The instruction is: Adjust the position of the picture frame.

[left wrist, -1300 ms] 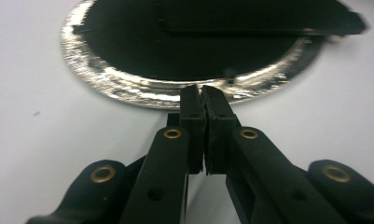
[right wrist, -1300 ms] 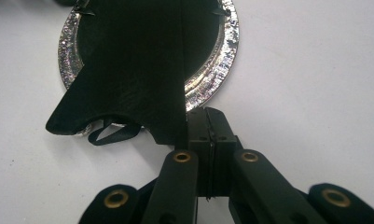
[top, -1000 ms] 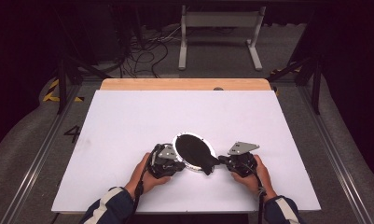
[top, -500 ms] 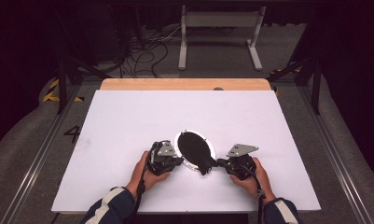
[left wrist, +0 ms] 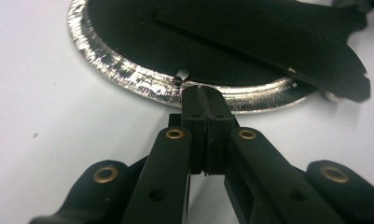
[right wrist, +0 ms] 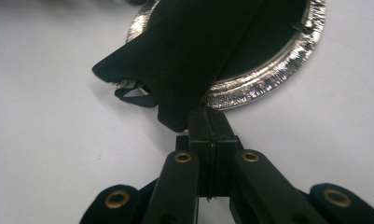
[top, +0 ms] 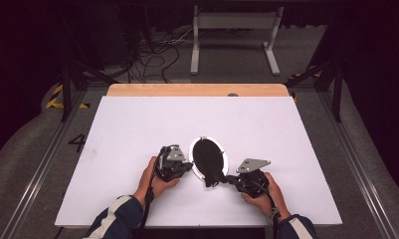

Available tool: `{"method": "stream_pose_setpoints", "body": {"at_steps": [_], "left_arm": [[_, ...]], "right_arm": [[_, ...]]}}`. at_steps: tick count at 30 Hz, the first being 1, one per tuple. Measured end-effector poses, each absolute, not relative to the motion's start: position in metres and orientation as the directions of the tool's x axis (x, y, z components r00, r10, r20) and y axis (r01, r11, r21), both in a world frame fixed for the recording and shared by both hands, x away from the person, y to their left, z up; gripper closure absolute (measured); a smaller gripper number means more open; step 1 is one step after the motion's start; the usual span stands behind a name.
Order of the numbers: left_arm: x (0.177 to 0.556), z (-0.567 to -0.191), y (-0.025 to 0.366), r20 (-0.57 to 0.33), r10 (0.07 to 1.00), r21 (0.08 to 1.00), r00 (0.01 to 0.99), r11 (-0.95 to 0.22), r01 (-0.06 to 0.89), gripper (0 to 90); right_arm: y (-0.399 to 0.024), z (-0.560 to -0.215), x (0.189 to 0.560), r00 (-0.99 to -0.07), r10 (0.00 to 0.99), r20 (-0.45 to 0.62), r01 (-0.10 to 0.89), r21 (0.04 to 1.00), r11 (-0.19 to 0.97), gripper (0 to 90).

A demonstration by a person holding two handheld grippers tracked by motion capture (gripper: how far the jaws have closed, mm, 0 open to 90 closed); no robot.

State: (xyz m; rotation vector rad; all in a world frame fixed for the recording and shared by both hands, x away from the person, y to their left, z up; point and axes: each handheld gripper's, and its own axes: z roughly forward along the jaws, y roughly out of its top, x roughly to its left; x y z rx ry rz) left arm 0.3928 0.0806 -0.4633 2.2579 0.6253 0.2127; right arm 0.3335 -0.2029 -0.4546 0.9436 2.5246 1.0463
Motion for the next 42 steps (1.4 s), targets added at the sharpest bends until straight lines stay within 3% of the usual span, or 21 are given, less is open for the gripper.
{"method": "stream_pose_setpoints", "body": {"at_steps": [22, 30, 33, 42], "left_arm": [[0.396, -0.464, 0.083, -0.048, 0.513, 0.732, 0.857, -0.565, 0.380, 87.6], [0.370, -0.443, 0.123, -0.003, 0.495, 0.776, 0.869, -0.547, 0.314, 87.3], [0.359, -0.442, 0.145, -0.002, 0.507, 0.799, 0.862, -0.518, 0.307, 86.2], [0.333, -0.440, 0.191, 0.073, 0.527, 0.837, 0.847, -0.494, 0.235, 67.5]], "right_arm": [[-0.188, -0.456, 0.324, -0.808, 0.589, 0.003, 0.421, 0.703, 0.574, 90.0], [-0.194, -0.455, 0.328, -0.809, 0.588, 0.017, 0.425, 0.708, 0.564, 88.6], [-0.200, -0.451, 0.329, -0.799, 0.595, 0.079, 0.453, 0.731, 0.511, 88.4], [-0.200, -0.440, 0.327, -0.811, 0.584, 0.044, 0.416, 0.745, 0.522, 85.9]]}}
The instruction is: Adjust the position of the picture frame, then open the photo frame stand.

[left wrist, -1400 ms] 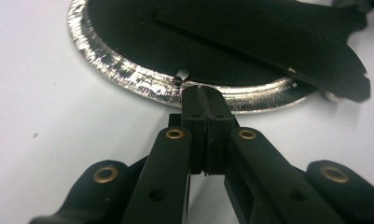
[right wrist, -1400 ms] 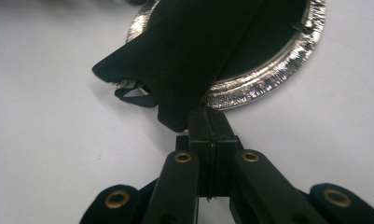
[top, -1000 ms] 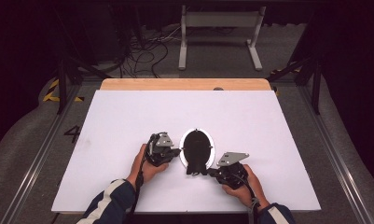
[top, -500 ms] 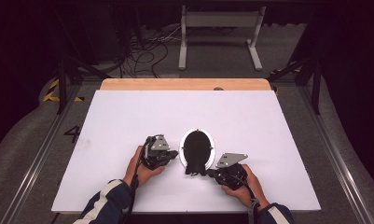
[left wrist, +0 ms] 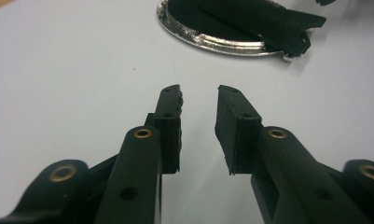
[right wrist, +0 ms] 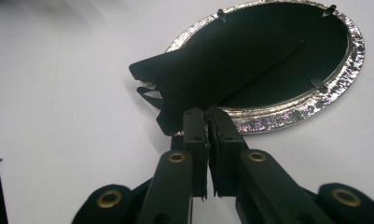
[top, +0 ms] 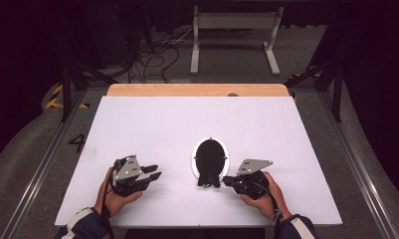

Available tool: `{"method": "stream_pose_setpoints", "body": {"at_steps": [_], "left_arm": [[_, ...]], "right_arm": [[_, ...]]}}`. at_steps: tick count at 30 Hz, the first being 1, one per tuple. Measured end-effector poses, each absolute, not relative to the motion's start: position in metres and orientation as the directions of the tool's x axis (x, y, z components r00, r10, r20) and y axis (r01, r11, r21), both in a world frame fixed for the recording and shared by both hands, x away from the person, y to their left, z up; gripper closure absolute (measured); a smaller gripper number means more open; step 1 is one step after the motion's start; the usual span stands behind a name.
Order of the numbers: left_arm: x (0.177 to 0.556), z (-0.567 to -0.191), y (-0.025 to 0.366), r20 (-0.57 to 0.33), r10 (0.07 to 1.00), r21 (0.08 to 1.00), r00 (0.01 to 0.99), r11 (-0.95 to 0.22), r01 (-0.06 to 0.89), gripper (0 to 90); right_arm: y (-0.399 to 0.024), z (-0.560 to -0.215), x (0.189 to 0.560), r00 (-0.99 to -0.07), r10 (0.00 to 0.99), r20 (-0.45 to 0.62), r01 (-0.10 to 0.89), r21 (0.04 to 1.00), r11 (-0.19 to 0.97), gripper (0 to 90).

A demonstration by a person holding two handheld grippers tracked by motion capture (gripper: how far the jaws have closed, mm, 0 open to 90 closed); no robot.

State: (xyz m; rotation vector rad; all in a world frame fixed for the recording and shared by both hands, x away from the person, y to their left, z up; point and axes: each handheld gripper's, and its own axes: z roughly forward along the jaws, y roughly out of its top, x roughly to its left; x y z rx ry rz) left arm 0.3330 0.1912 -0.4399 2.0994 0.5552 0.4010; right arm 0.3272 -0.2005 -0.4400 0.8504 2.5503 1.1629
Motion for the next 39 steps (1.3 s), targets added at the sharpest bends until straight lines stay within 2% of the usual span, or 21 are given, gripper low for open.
{"method": "stream_pose_setpoints", "body": {"at_steps": [7, 12, 22, 39], "left_arm": [[0.323, -0.445, 0.217, 0.079, 0.600, 0.830, 0.796, -0.482, 0.281, 41.1], [0.315, -0.452, 0.227, 0.075, 0.624, 0.811, 0.778, -0.492, 0.316, 29.3], [0.309, -0.454, 0.233, 0.072, 0.640, 0.805, 0.765, -0.490, 0.334, 24.4], [0.311, -0.459, 0.226, 0.037, 0.643, 0.797, 0.765, -0.481, 0.366, 21.0]], "right_arm": [[-0.207, -0.441, 0.326, -0.793, 0.607, 0.055, 0.439, 0.742, 0.506, 77.3], [-0.206, -0.442, 0.326, -0.785, 0.617, 0.051, 0.448, 0.735, 0.509, 73.3], [-0.200, -0.445, 0.310, -0.797, 0.603, 0.030, 0.440, 0.713, 0.546, 69.3], [-0.183, -0.453, 0.313, -0.823, 0.564, 0.061, 0.448, 0.681, 0.580, 67.4]]}}
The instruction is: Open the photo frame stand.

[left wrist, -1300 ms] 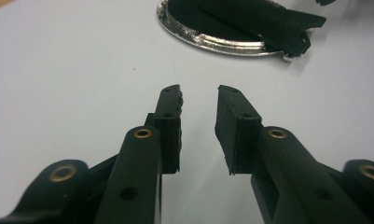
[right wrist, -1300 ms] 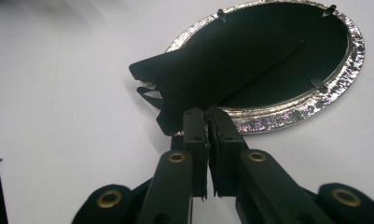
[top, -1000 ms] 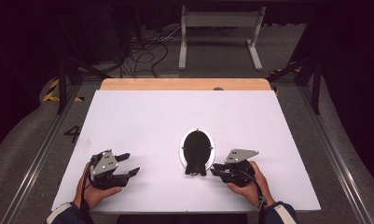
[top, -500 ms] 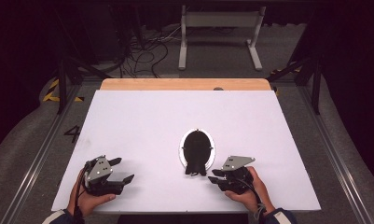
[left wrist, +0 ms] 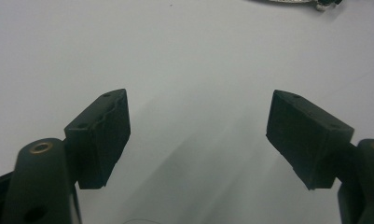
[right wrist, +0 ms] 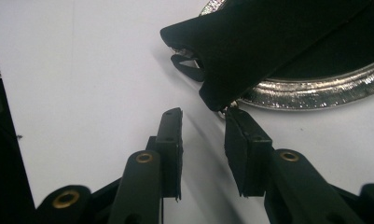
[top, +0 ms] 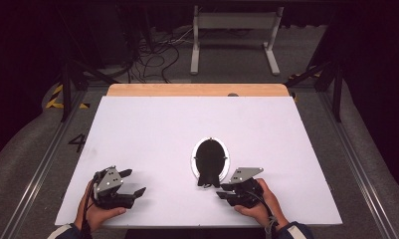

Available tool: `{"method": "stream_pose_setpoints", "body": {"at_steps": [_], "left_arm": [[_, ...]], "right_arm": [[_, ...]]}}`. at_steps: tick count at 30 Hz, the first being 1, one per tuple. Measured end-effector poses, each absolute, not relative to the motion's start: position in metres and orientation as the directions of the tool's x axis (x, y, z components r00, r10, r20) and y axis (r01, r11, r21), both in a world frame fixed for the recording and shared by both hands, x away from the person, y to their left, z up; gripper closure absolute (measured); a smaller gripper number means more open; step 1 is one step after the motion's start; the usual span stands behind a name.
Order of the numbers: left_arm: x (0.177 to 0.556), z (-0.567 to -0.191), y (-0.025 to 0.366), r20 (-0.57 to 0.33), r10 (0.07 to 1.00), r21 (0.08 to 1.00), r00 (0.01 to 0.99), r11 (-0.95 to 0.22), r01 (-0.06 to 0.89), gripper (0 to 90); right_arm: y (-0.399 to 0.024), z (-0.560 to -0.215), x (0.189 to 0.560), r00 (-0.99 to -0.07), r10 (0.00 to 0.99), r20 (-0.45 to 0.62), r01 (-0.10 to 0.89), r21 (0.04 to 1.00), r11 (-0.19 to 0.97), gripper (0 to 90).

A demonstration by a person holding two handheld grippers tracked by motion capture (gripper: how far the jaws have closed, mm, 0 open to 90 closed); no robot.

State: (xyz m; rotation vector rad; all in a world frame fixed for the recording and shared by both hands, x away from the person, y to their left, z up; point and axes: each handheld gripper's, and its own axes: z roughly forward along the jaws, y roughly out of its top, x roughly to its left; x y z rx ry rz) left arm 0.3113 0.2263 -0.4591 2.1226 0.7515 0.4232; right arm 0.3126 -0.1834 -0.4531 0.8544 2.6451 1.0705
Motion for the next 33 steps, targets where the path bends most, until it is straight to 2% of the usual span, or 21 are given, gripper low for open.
{"method": "stream_pose_setpoints", "body": {"at_steps": [8, 16, 17, 19, 23, 28, 33], "left_arm": [[0.313, -0.459, 0.226, 0.032, 0.648, 0.793, 0.761, -0.480, 0.375, 18.2], [0.313, -0.460, 0.224, 0.030, 0.659, 0.790, 0.752, -0.477, 0.386, 16.7], [0.313, -0.460, 0.224, 0.033, 0.657, 0.789, 0.753, -0.479, 0.384, 16.7], [0.313, -0.460, 0.223, 0.033, 0.657, 0.787, 0.753, -0.482, 0.386, 16.6], [0.313, -0.461, 0.221, 0.033, 0.655, 0.782, 0.755, -0.487, 0.388, 16.6], [0.313, -0.462, 0.219, 0.039, 0.655, 0.776, 0.755, -0.496, 0.390, 16.4], [0.313, -0.462, 0.216, 0.055, 0.653, 0.770, 0.755, -0.509, 0.384, 15.7]], "right_arm": [[-0.179, -0.452, 0.316, -0.817, 0.571, 0.077, 0.467, 0.670, 0.578, 66.8], [-0.183, -0.452, 0.325, -0.777, 0.579, 0.247, 0.564, 0.681, 0.467, 61.2], [-0.187, -0.454, 0.329, -0.749, 0.575, 0.328, 0.609, 0.682, 0.405, 59.4], [-0.189, -0.455, 0.333, -0.723, 0.570, 0.391, 0.646, 0.674, 0.358, 59.3], [-0.193, -0.457, 0.338, -0.682, 0.565, 0.464, 0.689, 0.666, 0.285, 58.9], [-0.199, -0.458, 0.344, -0.595, 0.552, 0.583, 0.756, 0.640, 0.139, 63.8], [-0.199, -0.463, 0.349, -0.509, 0.522, 0.684, 0.816, 0.576, 0.042, 64.8]]}}
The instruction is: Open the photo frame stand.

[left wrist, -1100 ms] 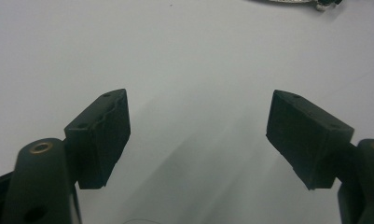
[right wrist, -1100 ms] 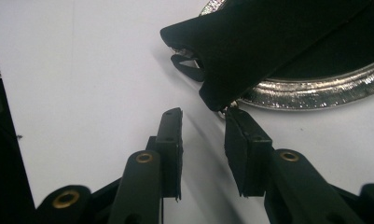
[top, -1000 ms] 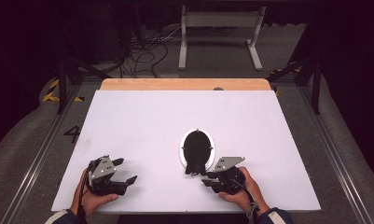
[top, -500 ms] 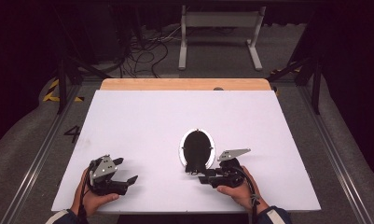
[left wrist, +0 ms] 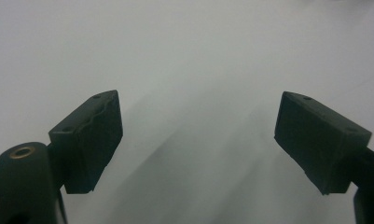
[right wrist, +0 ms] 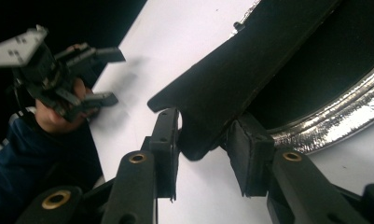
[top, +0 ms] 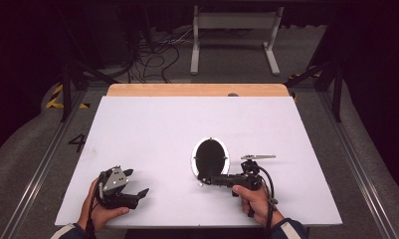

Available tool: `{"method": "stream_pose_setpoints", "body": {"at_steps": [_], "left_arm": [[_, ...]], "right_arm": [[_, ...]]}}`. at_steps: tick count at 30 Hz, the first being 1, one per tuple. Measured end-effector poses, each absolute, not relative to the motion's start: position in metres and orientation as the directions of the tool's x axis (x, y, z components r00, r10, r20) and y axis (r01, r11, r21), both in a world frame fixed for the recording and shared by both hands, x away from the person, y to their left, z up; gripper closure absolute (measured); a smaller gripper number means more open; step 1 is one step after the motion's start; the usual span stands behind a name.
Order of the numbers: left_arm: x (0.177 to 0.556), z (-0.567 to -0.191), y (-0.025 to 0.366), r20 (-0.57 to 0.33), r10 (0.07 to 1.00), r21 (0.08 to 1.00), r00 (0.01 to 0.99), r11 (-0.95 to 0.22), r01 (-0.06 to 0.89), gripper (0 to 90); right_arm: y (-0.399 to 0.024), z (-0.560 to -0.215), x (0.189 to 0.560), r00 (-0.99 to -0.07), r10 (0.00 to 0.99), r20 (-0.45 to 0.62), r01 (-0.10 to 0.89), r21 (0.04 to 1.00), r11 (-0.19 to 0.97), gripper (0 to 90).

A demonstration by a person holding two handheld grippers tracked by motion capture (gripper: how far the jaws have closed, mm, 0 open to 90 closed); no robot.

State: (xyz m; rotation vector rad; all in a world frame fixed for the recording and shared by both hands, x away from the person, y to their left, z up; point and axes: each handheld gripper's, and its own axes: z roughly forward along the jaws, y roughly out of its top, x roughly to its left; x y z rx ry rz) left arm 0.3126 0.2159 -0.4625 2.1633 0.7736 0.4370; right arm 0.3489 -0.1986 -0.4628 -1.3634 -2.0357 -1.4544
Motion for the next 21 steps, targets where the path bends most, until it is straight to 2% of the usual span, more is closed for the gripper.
{"method": "stream_pose_setpoints", "body": {"at_steps": [2, 5, 9, 12, 14, 21], "left_arm": [[0.312, -0.463, 0.215, 0.058, 0.651, 0.767, 0.757, -0.514, 0.383, 15.7], [0.312, -0.463, 0.213, 0.063, 0.645, 0.762, 0.761, -0.523, 0.381, 15.6], [0.314, -0.463, 0.210, 0.068, 0.641, 0.759, 0.765, -0.531, 0.377, 15.5], [0.314, -0.461, 0.207, 0.068, 0.637, 0.769, 0.768, -0.524, 0.366, 15.1], [0.316, -0.461, 0.203, 0.069, 0.628, 0.768, 0.775, -0.529, 0.360, 15.0], [0.322, -0.462, 0.194, 0.057, 0.614, 0.763, 0.787, -0.535, 0.362, 15.3]], "right_arm": [[-0.198, -0.464, 0.350, -0.492, 0.519, 0.699, 0.827, 0.561, 0.029, 63.8], [-0.200, -0.465, 0.352, -0.469, 0.529, 0.708, 0.838, 0.546, 0.013, 57.8], [-0.198, -0.465, 0.354, -0.454, 0.534, 0.713, 0.845, 0.535, 0.004, 55.9], [-0.199, -0.468, 0.355, -0.443, 0.551, 0.707, 0.845, 0.535, -0.007, 57.2], [-0.201, -0.469, 0.357, -0.439, 0.528, 0.727, 0.843, 0.537, -0.037, 58.0], [-0.199, -0.471, 0.361, -0.452, 0.509, 0.733, 0.842, 0.539, -0.029, 57.4]]}}
